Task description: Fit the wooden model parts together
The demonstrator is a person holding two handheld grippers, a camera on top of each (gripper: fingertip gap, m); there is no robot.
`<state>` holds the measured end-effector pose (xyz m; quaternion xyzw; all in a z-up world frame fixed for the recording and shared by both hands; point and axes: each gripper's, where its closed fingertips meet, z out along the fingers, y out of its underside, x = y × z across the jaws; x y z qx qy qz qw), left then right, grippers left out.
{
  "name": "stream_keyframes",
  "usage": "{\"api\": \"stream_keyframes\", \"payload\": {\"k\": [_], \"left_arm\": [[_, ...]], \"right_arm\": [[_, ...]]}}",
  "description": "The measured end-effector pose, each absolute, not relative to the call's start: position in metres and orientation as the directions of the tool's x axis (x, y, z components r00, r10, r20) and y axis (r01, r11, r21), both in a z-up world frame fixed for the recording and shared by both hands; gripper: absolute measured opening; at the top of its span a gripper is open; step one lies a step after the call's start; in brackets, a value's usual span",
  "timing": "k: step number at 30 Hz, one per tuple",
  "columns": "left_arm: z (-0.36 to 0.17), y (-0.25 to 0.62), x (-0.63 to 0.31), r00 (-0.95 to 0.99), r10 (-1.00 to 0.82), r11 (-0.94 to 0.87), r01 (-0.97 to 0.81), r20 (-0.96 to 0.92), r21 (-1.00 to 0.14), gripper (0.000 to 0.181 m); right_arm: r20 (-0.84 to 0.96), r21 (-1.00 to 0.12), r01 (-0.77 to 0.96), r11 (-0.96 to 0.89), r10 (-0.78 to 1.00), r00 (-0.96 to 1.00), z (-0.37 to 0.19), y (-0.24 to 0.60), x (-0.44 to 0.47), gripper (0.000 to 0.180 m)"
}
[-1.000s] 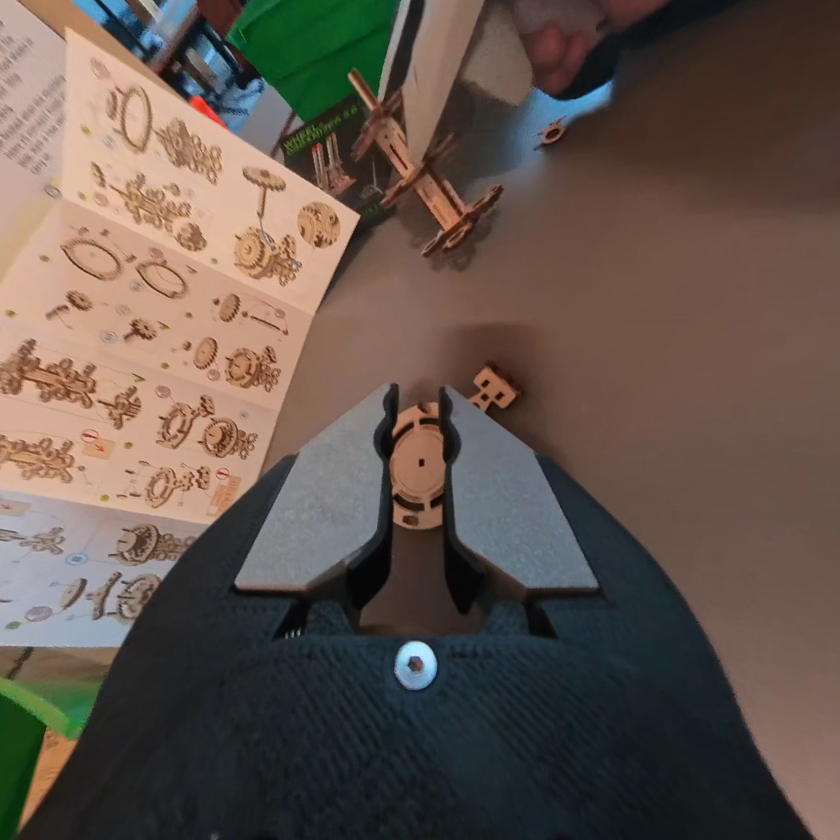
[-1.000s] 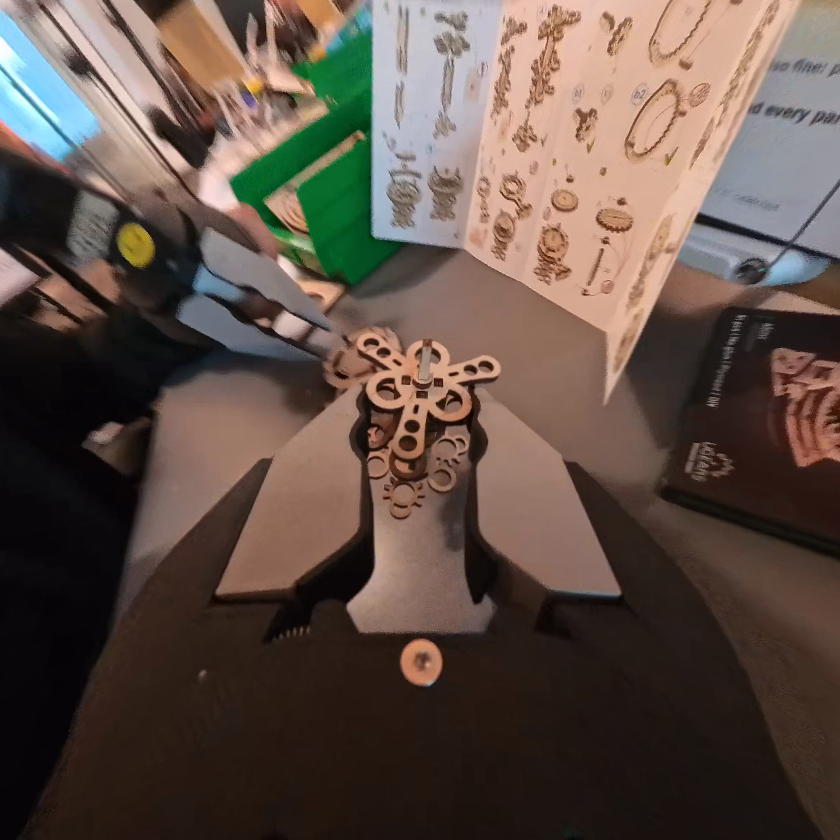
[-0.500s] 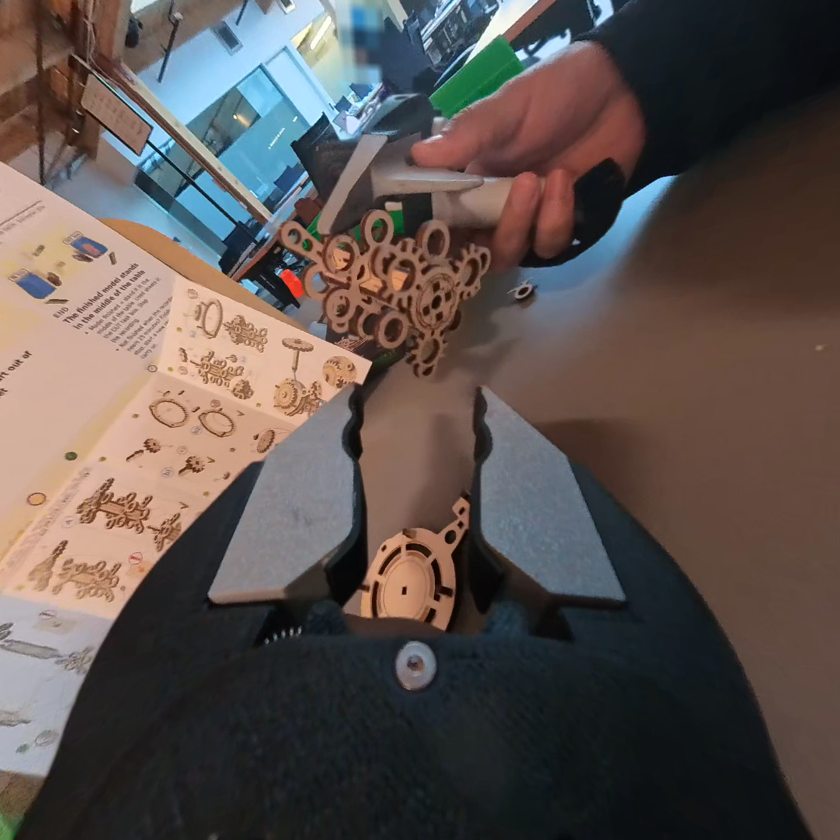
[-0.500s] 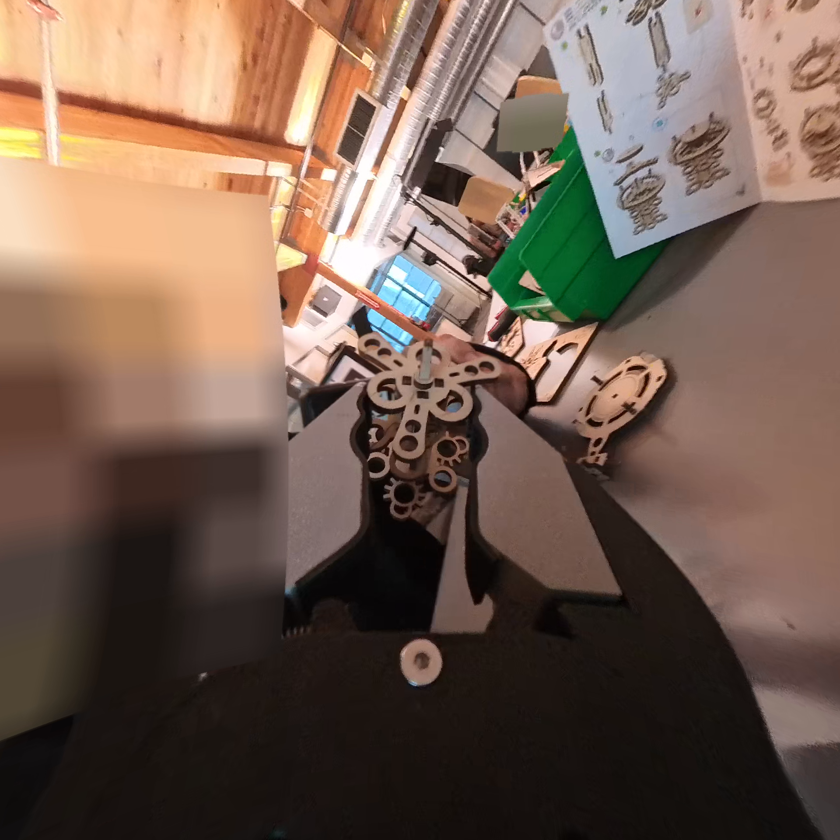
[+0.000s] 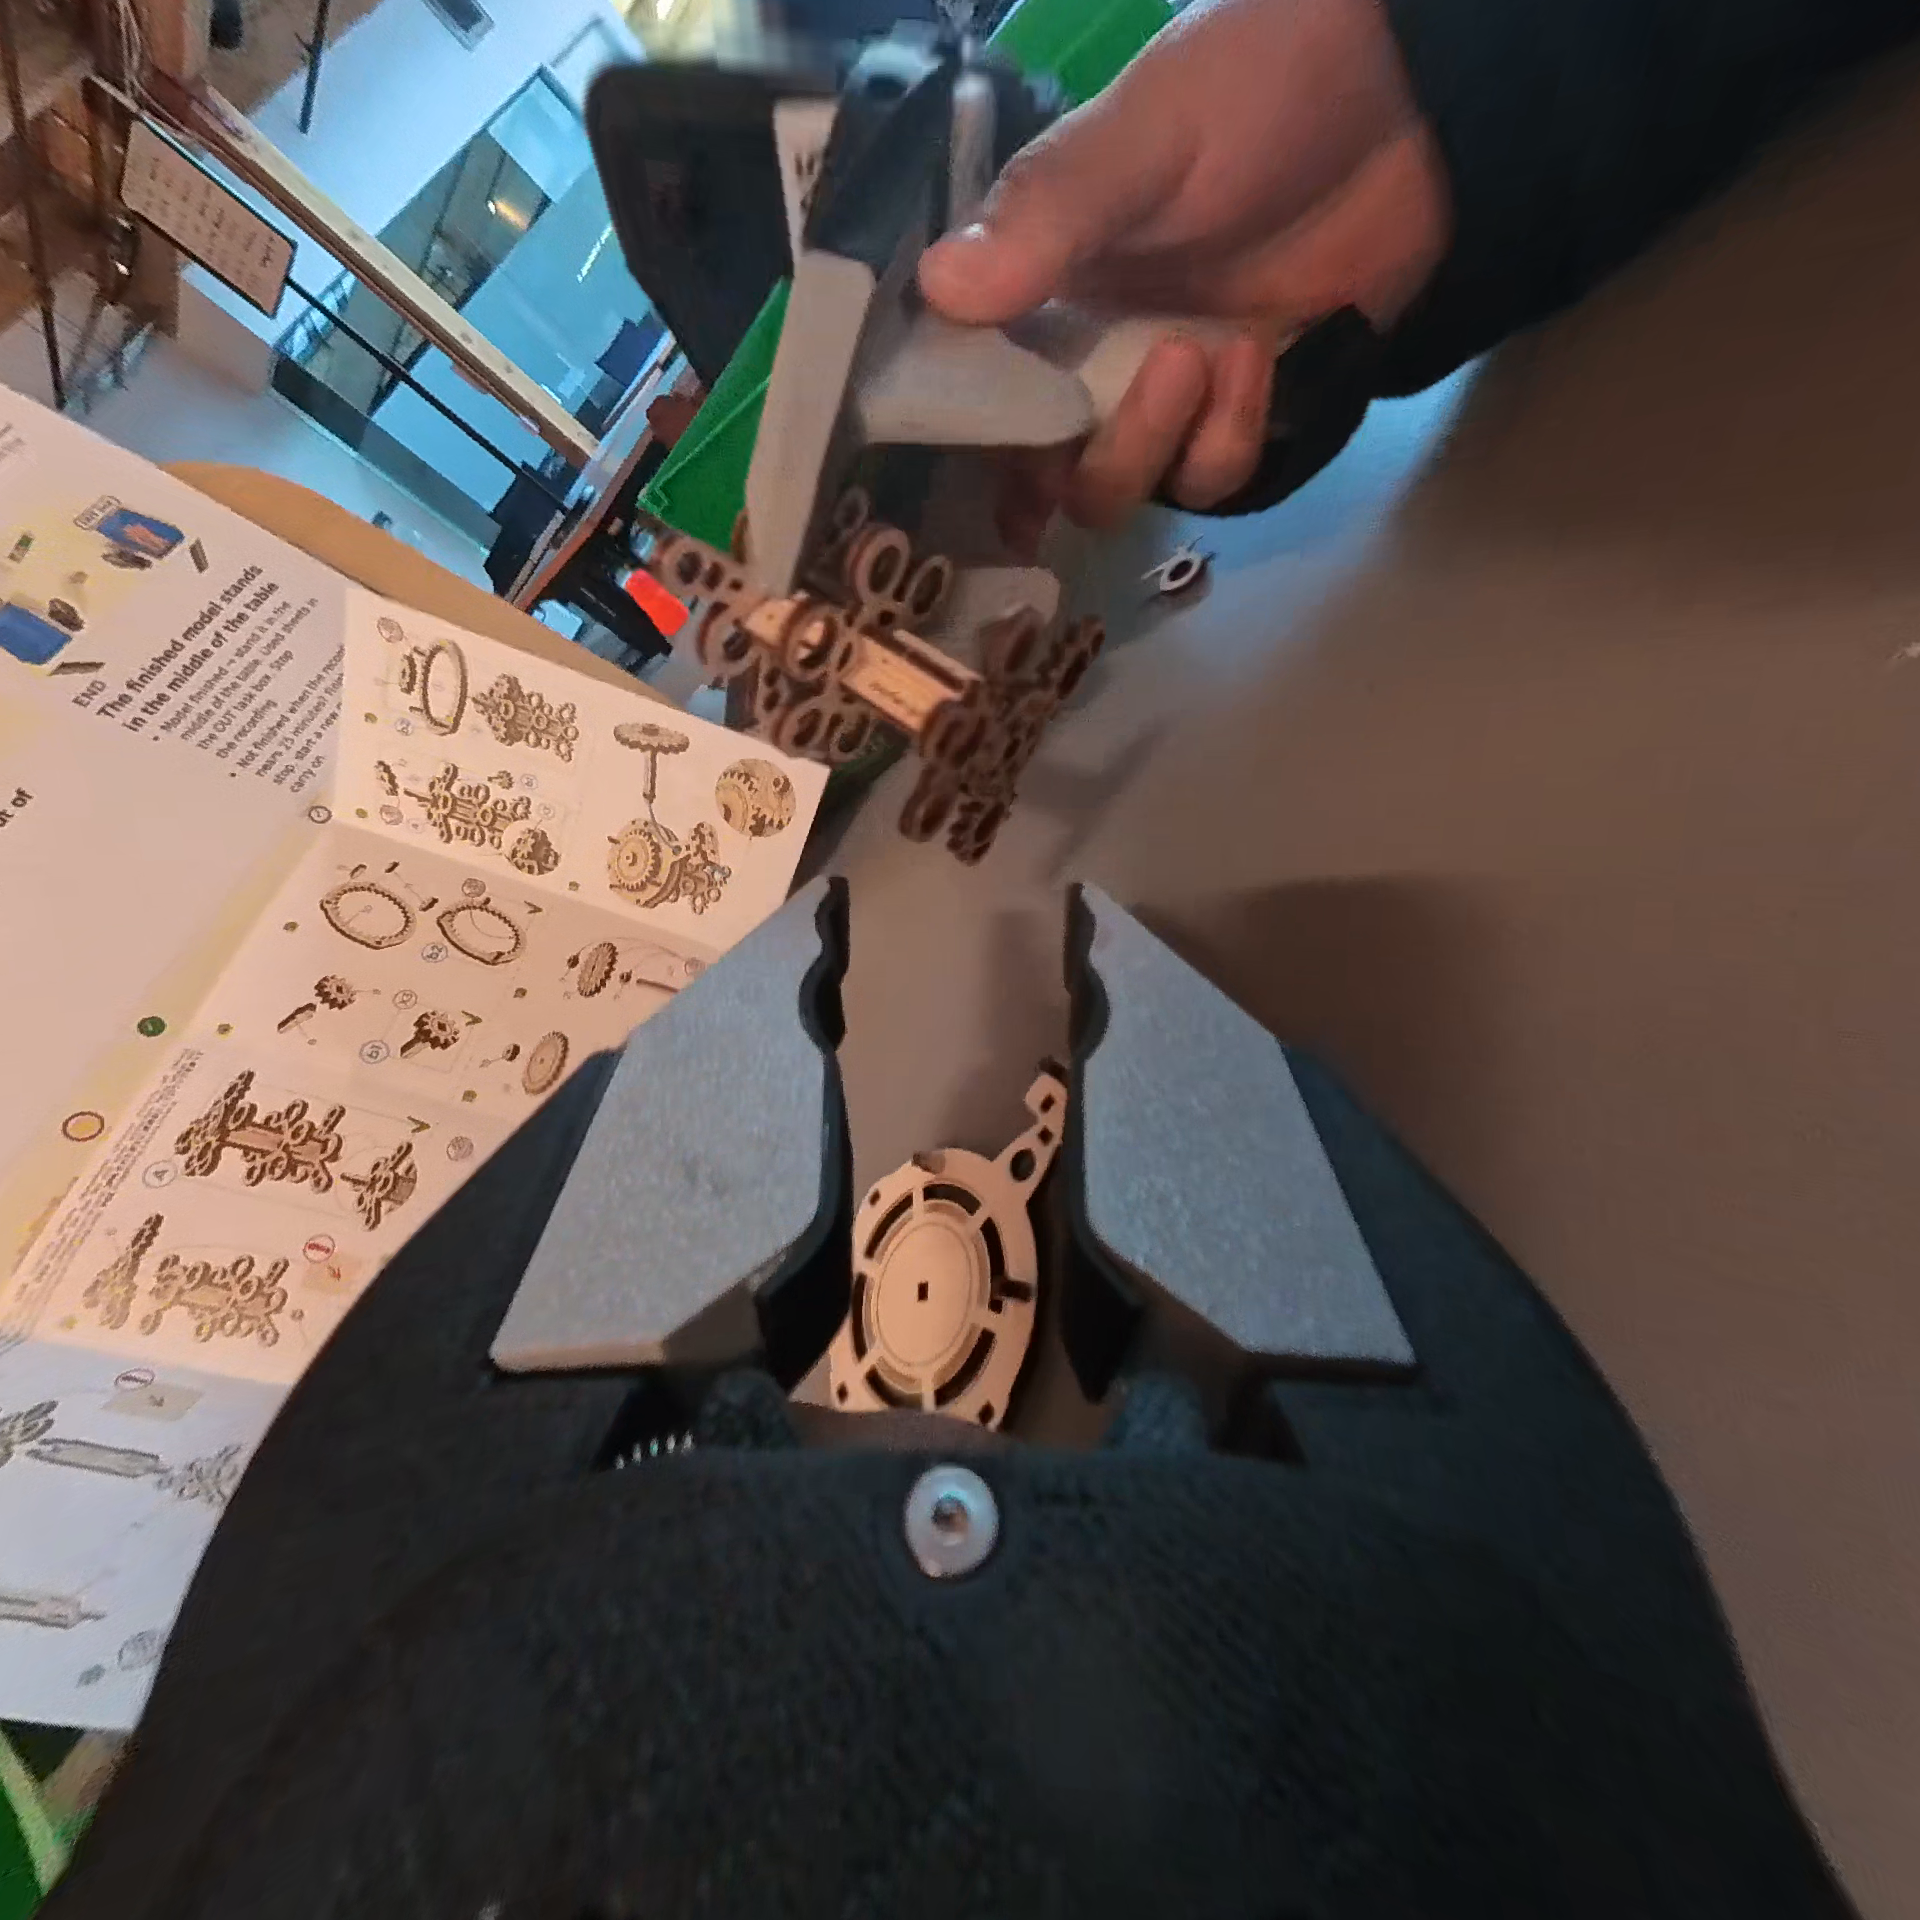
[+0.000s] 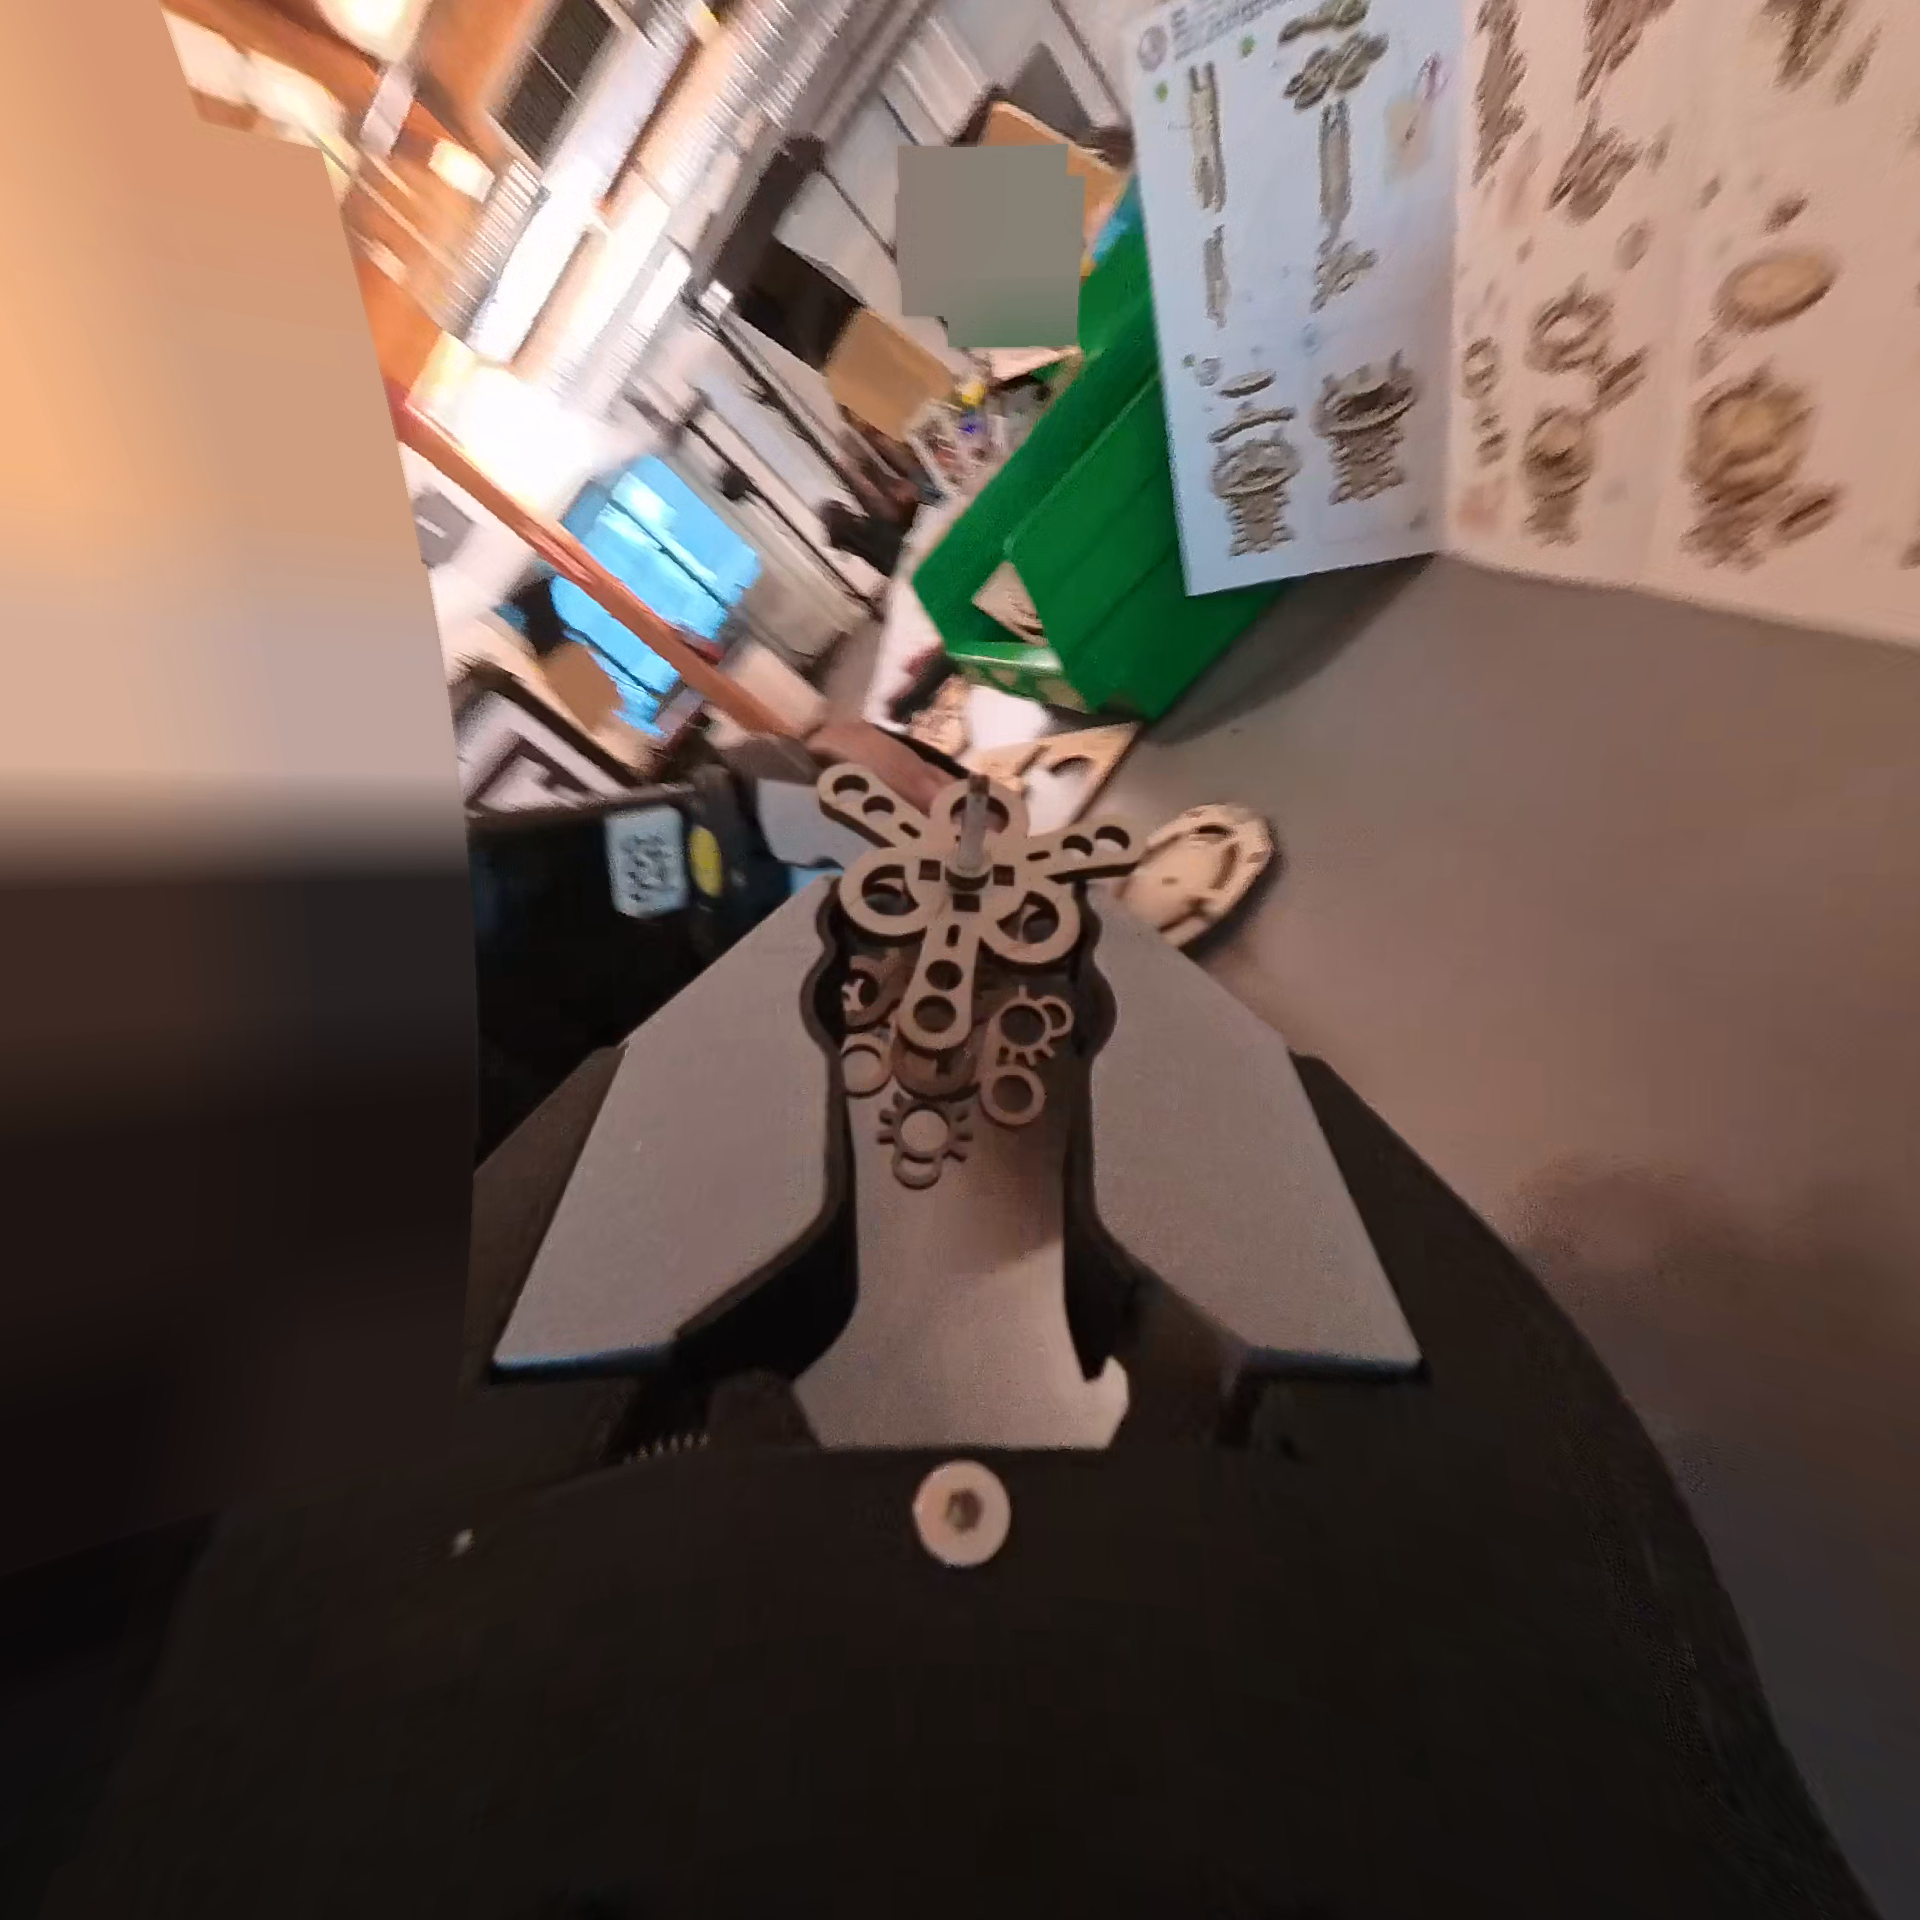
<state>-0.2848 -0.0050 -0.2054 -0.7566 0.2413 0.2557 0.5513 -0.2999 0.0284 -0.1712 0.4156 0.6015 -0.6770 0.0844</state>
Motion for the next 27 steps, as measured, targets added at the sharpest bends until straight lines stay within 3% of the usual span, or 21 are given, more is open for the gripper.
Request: {"api": "stream_keyframes", "payload": {"k": [1,6,14,21,27], "left_arm": [[-0.206,-0.006,-0.288,0.756,-0.076,-0.285,-0.642,-0.65,-0.712,0.038],[-0.21,-0.009,-0.296,0.748,-0.07,-0.318,-0.644,-0.66,-0.696,0.035],[-0.214,-0.01,-0.294,0.728,-0.084,-0.324,-0.665,-0.68,-0.672,0.032],[-0.218,-0.011,-0.294,0.722,-0.097,-0.334,-0.672,-0.685,-0.661,0.032],[-0.218,-0.012,-0.294,0.726,-0.102,-0.337,-0.668,-0.68,-0.663,0.032]], "right_arm": [[-0.599,-0.79,0.575,-0.211,0.461,-0.654,-0.176,0.033,-0.302,0.038],[-0.309,-0.897,0.442,0.01,0.701,-0.643,-0.195,0.055,-0.315,0.038],[0.006,-0.886,0.356,0.296,0.776,-0.63,-0.224,0.065,-0.323,0.039],[0.059,-0.88,0.333,0.338,0.774,-0.631,-0.225,0.065,-0.322,0.039],[0.072,-0.873,0.332,0.358,0.767,-0.638,-0.227,0.064,-0.321,0.05]]}}
